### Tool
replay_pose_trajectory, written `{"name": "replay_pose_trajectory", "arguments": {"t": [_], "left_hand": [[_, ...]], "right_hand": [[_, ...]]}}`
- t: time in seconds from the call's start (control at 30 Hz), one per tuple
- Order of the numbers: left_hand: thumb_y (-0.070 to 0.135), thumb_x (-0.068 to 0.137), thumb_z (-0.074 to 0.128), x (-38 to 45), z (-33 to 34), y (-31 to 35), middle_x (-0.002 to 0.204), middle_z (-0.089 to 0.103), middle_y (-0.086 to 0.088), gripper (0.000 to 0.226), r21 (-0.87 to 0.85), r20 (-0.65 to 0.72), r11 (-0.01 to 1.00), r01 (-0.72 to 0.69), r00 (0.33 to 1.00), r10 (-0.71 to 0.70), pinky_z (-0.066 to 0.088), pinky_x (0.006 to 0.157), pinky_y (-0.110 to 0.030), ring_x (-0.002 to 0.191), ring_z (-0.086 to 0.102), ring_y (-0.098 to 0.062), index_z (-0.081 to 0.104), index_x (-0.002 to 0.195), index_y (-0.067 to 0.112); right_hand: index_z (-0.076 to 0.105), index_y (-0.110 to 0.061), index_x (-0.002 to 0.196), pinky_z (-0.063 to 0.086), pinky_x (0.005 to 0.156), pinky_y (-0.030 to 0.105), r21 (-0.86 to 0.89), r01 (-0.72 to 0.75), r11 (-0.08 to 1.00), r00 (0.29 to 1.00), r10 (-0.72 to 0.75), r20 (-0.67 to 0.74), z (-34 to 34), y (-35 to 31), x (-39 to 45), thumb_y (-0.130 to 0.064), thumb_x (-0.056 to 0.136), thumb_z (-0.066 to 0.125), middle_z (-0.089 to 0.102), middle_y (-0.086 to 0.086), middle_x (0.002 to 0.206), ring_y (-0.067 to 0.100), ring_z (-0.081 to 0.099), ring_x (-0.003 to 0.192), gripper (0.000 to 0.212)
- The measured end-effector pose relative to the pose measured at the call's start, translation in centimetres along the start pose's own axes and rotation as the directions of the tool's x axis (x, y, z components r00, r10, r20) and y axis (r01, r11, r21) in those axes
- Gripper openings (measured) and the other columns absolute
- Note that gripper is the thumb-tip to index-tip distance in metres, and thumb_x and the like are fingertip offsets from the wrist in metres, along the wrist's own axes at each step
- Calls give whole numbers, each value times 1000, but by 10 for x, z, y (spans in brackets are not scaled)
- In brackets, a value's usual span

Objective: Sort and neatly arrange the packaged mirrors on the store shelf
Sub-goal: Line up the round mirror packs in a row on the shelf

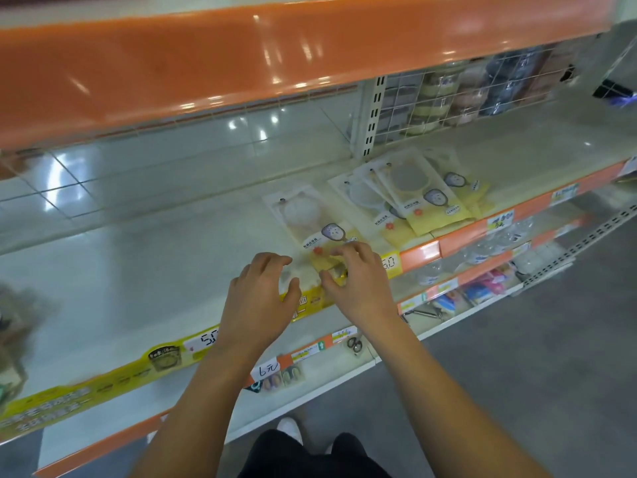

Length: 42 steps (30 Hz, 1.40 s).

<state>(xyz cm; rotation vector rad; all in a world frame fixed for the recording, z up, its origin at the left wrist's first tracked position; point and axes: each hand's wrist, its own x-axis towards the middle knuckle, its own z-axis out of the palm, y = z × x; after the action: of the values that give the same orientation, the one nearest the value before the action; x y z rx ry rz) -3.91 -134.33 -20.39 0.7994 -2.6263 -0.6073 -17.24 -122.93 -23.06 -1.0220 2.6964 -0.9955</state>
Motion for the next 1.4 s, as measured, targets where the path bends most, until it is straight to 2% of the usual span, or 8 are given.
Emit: {"name": "replay_pose_trajectory", "arguments": {"t": [0.1, 0.27, 0.43, 0.57, 0.77, 0.93, 1.17, 1.4], "left_hand": [[35, 85, 53, 12, 1, -9, 117, 56, -1, 37, -23, -7, 1000, 13, 1000, -13, 51, 82, -42, 100, 61, -26, 60, 117, 17], [37, 89, 51, 33, -2, -23, 121, 53, 3, 37, -45, 11, 999, 26, 1000, -26, 46, 90, -40, 109, 56, -21, 58, 121, 21], [35, 91, 54, 55, -7, -39, 123, 51, 5, 34, -83, 41, 995, 49, 998, -46, 44, 93, -41, 111, 54, -19, 55, 122, 22], [37, 89, 51, 68, -9, -48, 122, 52, 4, 36, -97, 43, 995, 32, 999, -28, 46, 91, -43, 110, 56, -20, 56, 121, 21], [36, 90, 52, 76, -8, -54, 121, 53, 4, 35, -93, 46, 996, 0, 999, 4, 47, 91, -44, 107, 57, -20, 57, 121, 21], [34, 91, 54, 82, -9, -51, 121, 53, 4, 35, -76, 56, 997, -18, 998, 22, 47, 91, -42, 108, 56, -19, 56, 122, 20], [32, 91, 55, 86, -3, -38, 122, 53, 3, 35, -48, 62, 999, 7, 998, -4, 46, 91, -42, 109, 56, -20, 56, 123, 19], [40, 86, 45, 93, 14, -7, 119, 54, 1, 43, -11, 29, 998, 55, 998, -55, 49, 87, -43, 106, 58, -22, 57, 121, 18]], "right_hand": [[58, -21, 123, 43, 97, 44, -80, -4, 997, 1000, 6, 14, 2, -5, 18, -41, 80, 68, 50, 5, 130, 31, 46, 119, 49], [63, -19, 113, 47, 92, 46, -114, -46, 992, 999, 46, -5, 12, -16, 49, -43, 72, 63, 52, 9, 126, 38, 51, 115, 48], [47, -27, 134, 26, 111, 43, -198, -98, 975, 981, 128, 145, 19, -22, 80, -48, 81, 66, 26, 8, 153, 31, 23, 141, 60], [38, -31, 140, 23, 113, 44, -249, -120, 961, 963, 174, 207, 25, -23, 93, -56, 79, 66, 19, 10, 156, 32, 19, 142, 71], [35, -39, 141, 30, 106, 41, -351, -101, 931, 953, 192, 235, 30, -25, 98, -60, 79, 63, 36, 1, 144, 34, 29, 130, 72], [35, -34, 142, 32, 103, 41, -386, -105, 916, 950, 208, 234, 27, -28, 103, -58, 79, 65, 38, 6, 141, 36, 32, 125, 75], [50, -30, 124, 34, 97, 40, -360, -97, 928, 966, 175, 191, 24, -24, 111, -50, 82, 63, 46, 9, 127, 35, 38, 117, 48], [52, -32, 114, 38, 91, 41, -318, 55, 946, 961, 36, 273, 13, -7, 118, -46, 86, 61, 44, 3, 119, 33, 40, 111, 33]]}}
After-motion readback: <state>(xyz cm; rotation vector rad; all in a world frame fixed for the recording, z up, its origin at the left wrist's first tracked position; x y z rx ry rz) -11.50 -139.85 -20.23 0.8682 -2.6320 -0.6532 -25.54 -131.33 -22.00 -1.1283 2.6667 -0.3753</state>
